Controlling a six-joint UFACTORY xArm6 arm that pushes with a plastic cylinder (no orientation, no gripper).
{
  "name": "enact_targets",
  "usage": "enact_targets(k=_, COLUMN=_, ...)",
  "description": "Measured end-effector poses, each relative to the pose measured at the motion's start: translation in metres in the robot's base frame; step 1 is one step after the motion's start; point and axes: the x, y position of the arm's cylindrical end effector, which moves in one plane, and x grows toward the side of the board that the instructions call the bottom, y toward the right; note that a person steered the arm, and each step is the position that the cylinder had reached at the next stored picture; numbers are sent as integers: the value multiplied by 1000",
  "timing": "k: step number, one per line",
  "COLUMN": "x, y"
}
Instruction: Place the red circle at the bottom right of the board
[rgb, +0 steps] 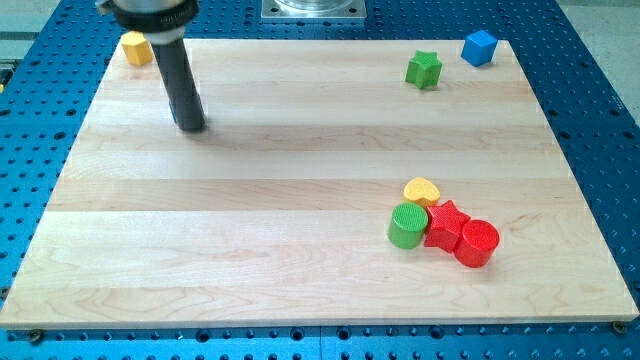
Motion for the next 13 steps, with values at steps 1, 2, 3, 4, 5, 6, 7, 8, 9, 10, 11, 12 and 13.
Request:
enact_targets(k=1, x=-26, y=-12)
enact_targets(k=2, x=-49, y=-13)
enact_targets(k=3, x=-24, y=29)
enact_targets(k=4, x=13, y=176)
enact_targets(k=5, x=59, y=305)
enact_targets(k=6, x=106, y=379)
enact_targets(k=7, x=145, y=378)
enact_targets(k=8, x=161, y=365)
enact_targets(k=9, x=161, y=324)
enact_targets(k=10, x=161, y=282)
enact_targets(k=11, x=178, y=259)
enact_targets(k=12, x=184, y=249)
enact_targets(k=13, x=190, y=244)
